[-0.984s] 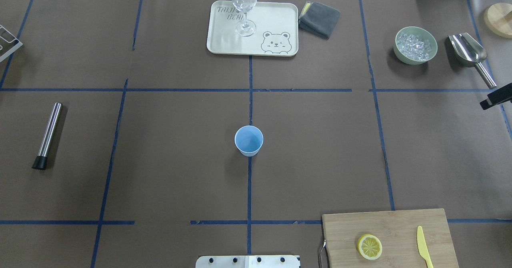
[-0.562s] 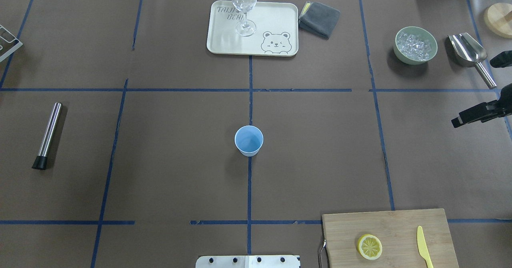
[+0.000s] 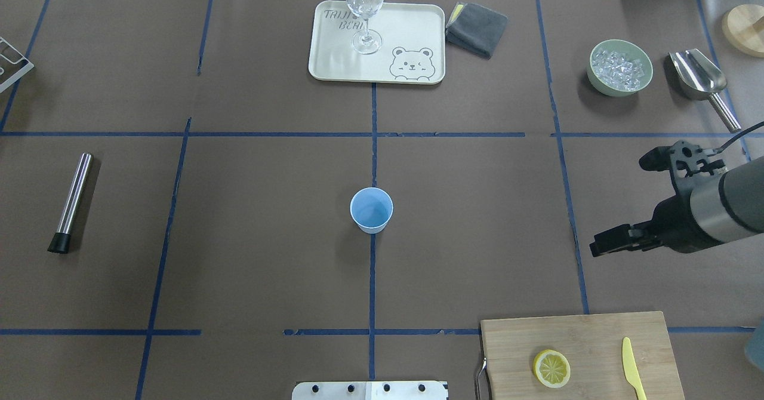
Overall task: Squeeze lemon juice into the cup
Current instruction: 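Move the right gripper down toward the lemon slice on the cutting board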
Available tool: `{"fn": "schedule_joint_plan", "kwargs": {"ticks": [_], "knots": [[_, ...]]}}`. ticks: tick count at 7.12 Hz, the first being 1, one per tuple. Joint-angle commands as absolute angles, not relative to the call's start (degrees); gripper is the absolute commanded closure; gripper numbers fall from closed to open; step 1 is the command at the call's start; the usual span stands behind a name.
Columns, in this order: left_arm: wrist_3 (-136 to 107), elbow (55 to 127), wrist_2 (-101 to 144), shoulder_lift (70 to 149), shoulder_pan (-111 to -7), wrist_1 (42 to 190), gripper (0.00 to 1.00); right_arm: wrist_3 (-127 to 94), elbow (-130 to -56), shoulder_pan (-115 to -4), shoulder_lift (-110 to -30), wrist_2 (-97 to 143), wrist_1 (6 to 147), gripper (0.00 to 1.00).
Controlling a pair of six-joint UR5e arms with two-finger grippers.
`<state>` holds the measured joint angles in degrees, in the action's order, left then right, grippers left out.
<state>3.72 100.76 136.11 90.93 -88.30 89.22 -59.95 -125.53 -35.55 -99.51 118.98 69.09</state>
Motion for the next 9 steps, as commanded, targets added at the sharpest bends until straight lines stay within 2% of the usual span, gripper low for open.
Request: {"fn": "schedule_joint_plan", "kwargs": {"ticks": [1,4,9], "knots": [[3.8,100.9,136.1,91.1,-88.0,91.5,0.00,-73.3,-127.6,-17.8,-99.4,102.6,69.2,0.00],[3.6,101.1,136.1,91.1,-88.0,91.8,0.00,-80.8,-127.5,-5.1,-99.8,89.7,69.4,0.01],[3.6,102.7,136.1,90.4,-88.0,91.7,0.00,-89.8,-126.6,-3.1,-99.7,89.8,69.5,0.01]]}}
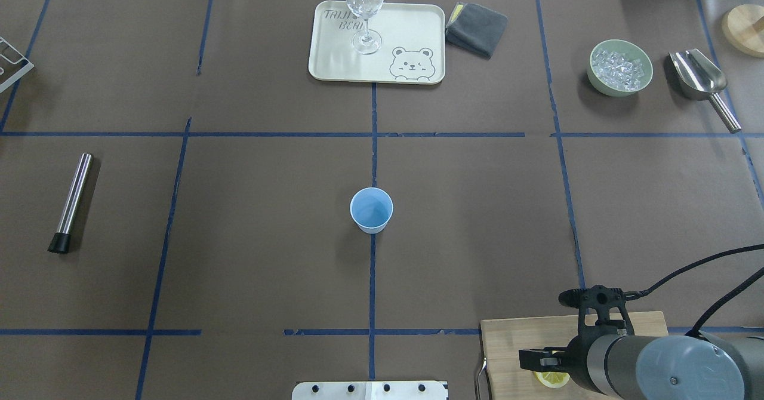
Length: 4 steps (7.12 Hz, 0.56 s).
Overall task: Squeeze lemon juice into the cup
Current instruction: 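Move the right gripper down toward the lemon slice on the cutting board, then lower the right gripper onto the lemon slice and close on it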
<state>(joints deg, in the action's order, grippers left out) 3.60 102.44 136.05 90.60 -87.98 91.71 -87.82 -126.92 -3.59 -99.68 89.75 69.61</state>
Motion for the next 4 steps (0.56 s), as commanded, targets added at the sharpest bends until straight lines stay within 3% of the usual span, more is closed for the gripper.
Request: {"fn": "schedule_joint_plan", "kwargs": {"ticks": [1,4], "knots": [[3.6,102.7,136.1,90.4,-88.0,91.7,0.00,-90.3,-126.1,-1.8,-99.7,89.4,69.5,0.01],[3.6,102.8,136.1,90.4,-88.0,91.8,0.00,-90.3,-124.8,-1.6,-99.7,89.5,69.6,0.03]]}}
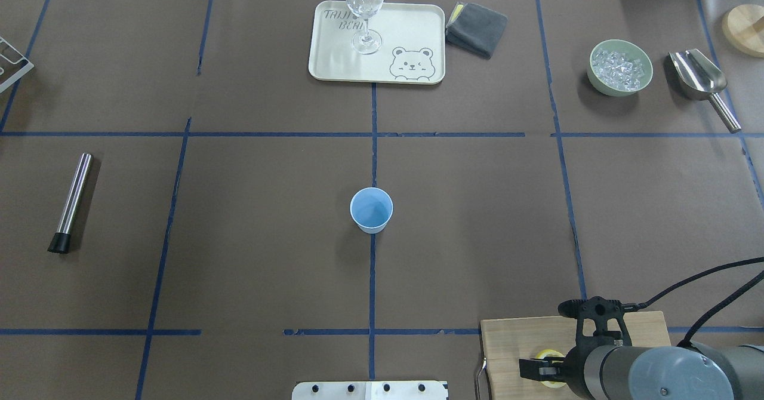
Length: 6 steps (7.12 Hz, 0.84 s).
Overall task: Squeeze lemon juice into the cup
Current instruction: 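Lower the right gripper onto the lemon slice and close on it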
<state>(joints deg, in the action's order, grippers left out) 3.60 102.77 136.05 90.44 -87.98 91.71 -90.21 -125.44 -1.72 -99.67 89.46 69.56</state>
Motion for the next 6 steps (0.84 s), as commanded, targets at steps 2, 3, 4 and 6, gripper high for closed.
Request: {"fn": "schedule_joint_plan", "kwargs": {"ticks": [2,3,4,6], "knots": [[3.6,103.0,136.1,90.4,-88.0,91.7,0.00,-90.3,-124.5,-1.6,-99.6,89.5,69.6,0.08],[3.6,103.1,136.1,90.4,-88.0,91.8,0.00,-90.4,-124.4,-1.6,-99.6,89.5,69.6,0.16],[3.6,103.2,136.1,90.4,-88.0,91.7,0.00,-90.4,-124.4,-1.6,-99.6,89.5,69.6,0.28],[3.6,103.2,136.1,90.4,-88.1,91.7,0.00,-91.6,-124.5,-1.7,-99.6,89.5,69.6,0.48]]}}
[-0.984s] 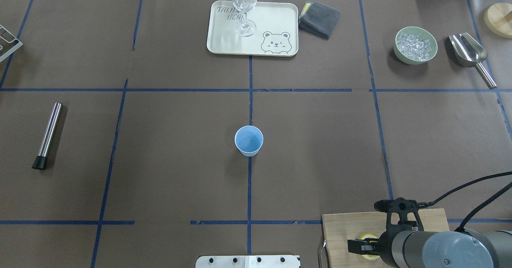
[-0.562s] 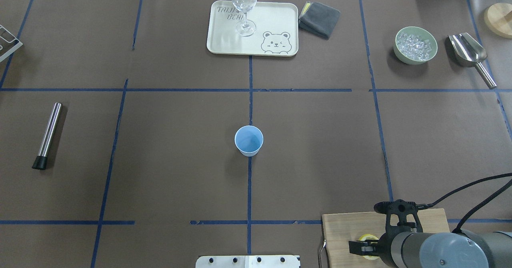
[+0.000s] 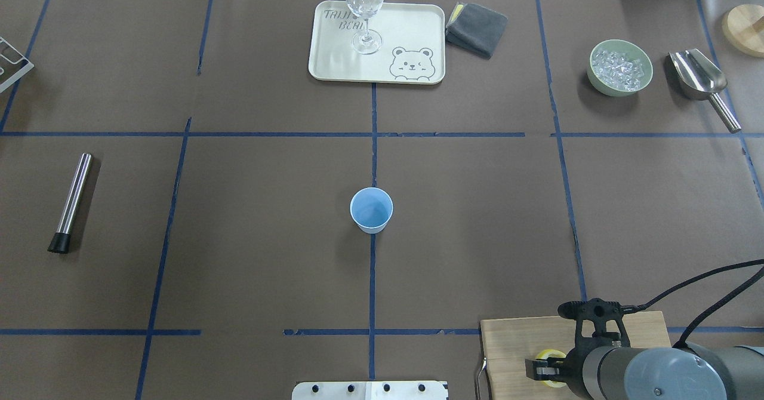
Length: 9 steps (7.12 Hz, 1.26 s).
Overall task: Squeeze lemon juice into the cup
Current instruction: 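Lower the right gripper onto the lemon slice and close on it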
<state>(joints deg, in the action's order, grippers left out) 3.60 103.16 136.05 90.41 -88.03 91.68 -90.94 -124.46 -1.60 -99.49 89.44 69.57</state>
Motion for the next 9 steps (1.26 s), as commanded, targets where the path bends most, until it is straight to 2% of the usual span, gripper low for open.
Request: {"fn": "schedule_joint_plan", "kwargs": {"ticks": [1,9], "knots": [[3.6,103.4,136.1,90.4,-88.1,91.7,0.00,-91.6,-124.6,-1.7,-99.6,89.5,69.6,0.53],[3.6,104.0,136.1,90.3,-88.1,91.5,0.00,-91.6,-127.7,-2.2,-100.5,89.6,69.6,0.53]]}}
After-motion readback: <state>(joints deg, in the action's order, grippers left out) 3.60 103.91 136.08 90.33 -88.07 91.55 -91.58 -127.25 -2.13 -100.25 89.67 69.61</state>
